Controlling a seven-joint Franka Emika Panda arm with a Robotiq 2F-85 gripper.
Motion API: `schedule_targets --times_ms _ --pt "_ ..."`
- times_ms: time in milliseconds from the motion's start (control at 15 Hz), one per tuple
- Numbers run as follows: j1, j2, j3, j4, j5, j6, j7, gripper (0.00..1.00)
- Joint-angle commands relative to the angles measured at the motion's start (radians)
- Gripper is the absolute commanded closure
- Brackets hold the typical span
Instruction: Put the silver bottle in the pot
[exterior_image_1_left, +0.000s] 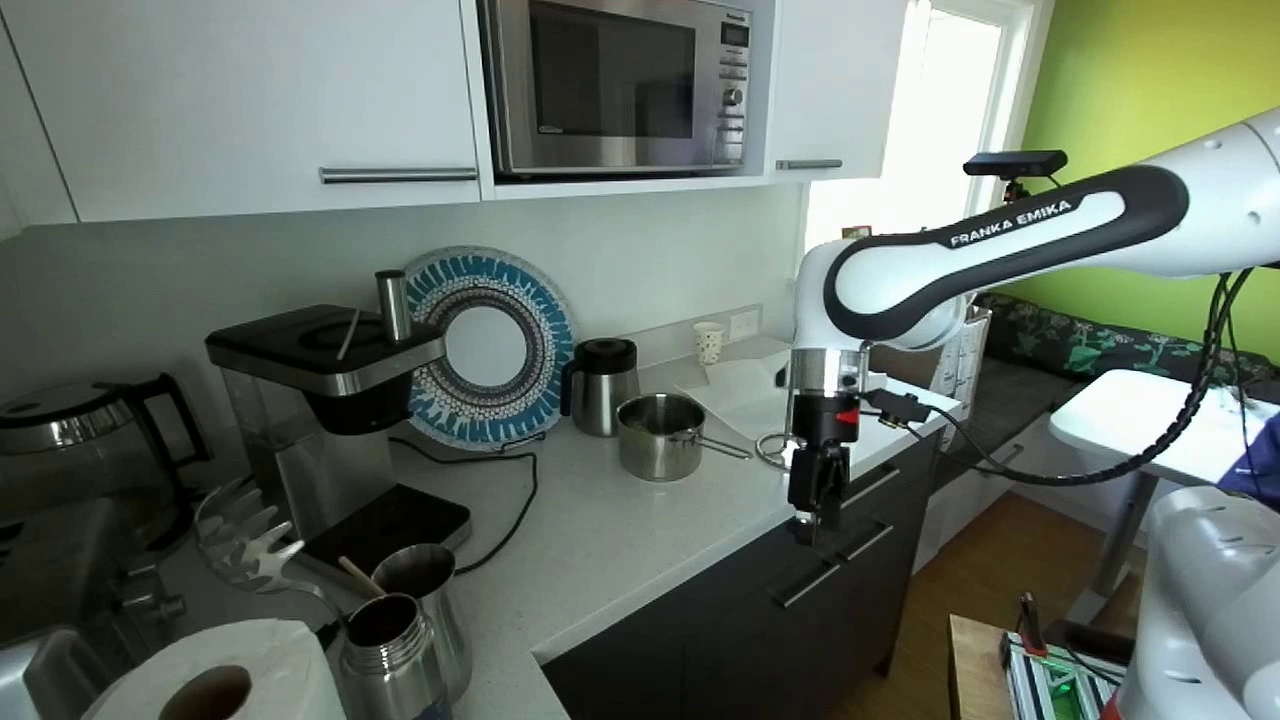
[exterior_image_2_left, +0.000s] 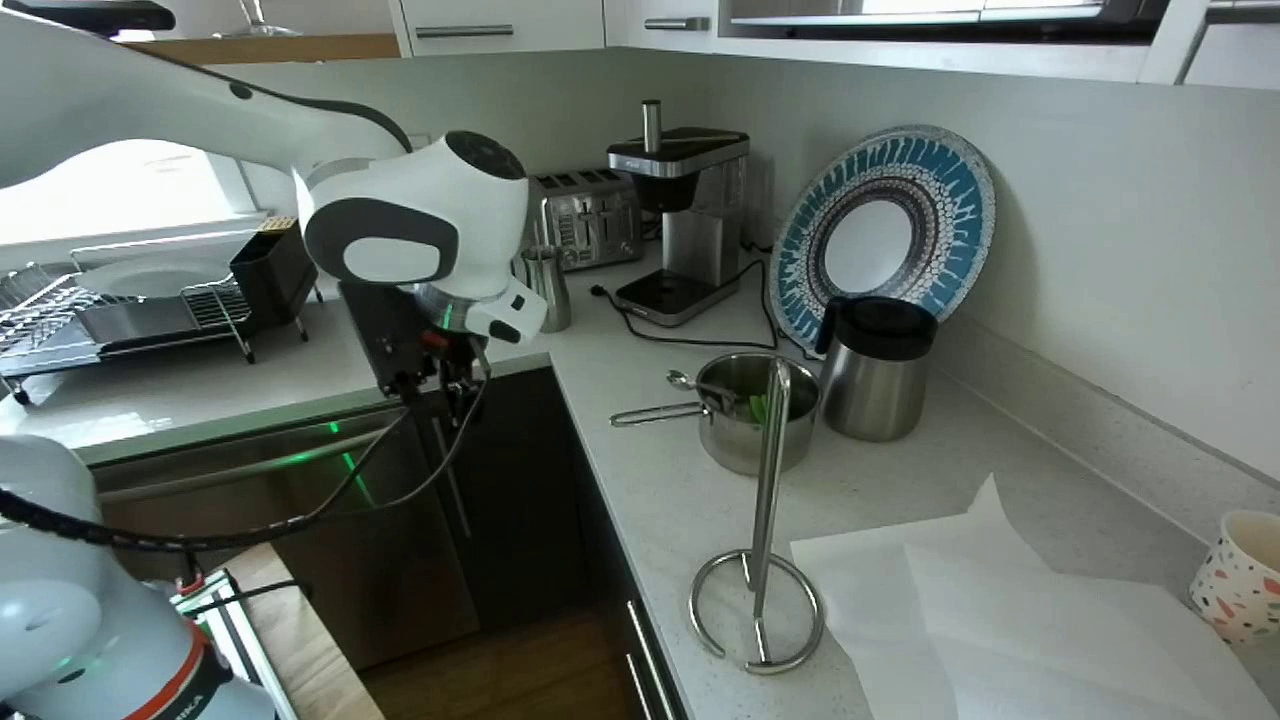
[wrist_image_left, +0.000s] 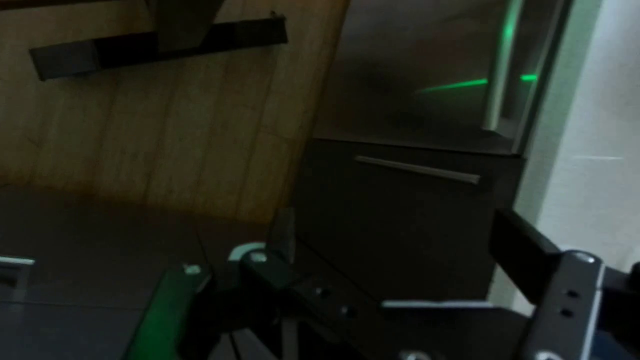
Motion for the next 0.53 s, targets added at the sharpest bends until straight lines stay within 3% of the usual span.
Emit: schedule_targets --times_ms 0,133,400,467 --pt "0.032 -0.103 0.059 0.032 0.199 0.008 0.097 0.00" --pt "0.050 -0.121 0.096 0.057 0.298 0.079 0.116 0.00" --pt "0.093 -0.099 0.172 0.073 0.254 0.305 -0.018 0.00" --pt "0.086 -0.118 0.149 0.081 0.252 0.227 0.042 0.00"
